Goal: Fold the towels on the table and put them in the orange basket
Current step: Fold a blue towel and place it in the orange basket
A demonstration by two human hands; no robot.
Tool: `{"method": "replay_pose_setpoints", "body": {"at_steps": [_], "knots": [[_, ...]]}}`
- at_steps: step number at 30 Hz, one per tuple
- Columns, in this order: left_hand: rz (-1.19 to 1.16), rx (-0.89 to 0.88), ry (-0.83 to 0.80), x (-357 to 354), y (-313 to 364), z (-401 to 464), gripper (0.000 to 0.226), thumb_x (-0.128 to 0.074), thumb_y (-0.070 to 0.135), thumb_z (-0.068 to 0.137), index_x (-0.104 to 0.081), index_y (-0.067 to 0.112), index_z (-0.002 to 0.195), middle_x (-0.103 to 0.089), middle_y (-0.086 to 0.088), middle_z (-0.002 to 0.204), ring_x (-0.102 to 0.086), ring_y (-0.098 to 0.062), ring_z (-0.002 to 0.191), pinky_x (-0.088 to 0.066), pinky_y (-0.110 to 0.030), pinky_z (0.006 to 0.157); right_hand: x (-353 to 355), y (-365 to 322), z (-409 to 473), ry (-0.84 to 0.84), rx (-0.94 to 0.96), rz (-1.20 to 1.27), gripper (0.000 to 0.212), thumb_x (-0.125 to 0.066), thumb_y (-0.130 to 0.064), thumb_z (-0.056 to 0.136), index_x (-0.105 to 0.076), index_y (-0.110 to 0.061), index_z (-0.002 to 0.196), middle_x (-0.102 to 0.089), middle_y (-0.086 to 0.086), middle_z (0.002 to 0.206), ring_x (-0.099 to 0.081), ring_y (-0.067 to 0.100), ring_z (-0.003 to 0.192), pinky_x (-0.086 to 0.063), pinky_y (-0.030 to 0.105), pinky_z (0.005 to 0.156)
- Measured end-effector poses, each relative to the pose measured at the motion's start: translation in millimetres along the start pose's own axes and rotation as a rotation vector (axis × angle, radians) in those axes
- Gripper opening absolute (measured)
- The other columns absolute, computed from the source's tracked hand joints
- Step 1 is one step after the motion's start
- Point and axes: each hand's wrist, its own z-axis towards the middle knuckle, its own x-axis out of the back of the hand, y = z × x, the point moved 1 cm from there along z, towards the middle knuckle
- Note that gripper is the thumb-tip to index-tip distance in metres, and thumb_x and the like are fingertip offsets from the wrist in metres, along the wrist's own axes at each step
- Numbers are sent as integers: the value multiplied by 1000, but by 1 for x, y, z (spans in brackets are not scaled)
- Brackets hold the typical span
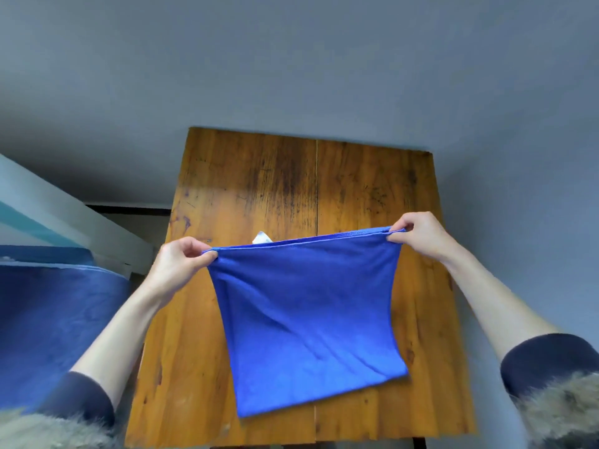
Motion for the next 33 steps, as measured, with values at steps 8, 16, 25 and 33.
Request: {"method": "replay_pose_setpoints", "body": {"at_steps": [8, 16, 25, 33], "knots": [[80, -360, 35, 54, 106, -28, 7, -64, 2, 81, -65, 8, 77, -68, -7, 76, -59, -10, 62, -47, -18, 60, 93, -42, -67, 131, 132, 468, 14, -72, 2, 74, -69, -12, 72, -67, 8, 81, -60, 17, 77, -49, 24, 78], [-147, -554, 126, 81, 188, -88, 8, -62, 1, 85, -63, 7, 79, -66, 0, 78, -59, -2, 66, -45, -13, 64, 158, -84, -124, 273, 332, 594, 13, -68, 2, 78, -68, -11, 74, -66, 4, 77, -60, 11, 75, -48, 18, 77], [-273, -657, 143, 92, 219, -143, 8, -64, 8, 85, -65, 10, 77, -70, -3, 81, -60, -10, 71, -45, -26, 76, 200, -96, -177, 159, 482, 1087, 13, -55, 3, 87, -66, -3, 85, -71, 3, 74, -68, 12, 73, -55, 20, 69], [-307, -612, 52, 95, 216, -152, 8, -66, 9, 84, -66, 8, 77, -69, -7, 78, -60, -20, 76, -45, -33, 81, 198, -96, -194, 168, 486, 1043, 14, -53, 3, 88, -65, -4, 85, -69, 1, 70, -64, 10, 69, -55, 19, 67]]}}
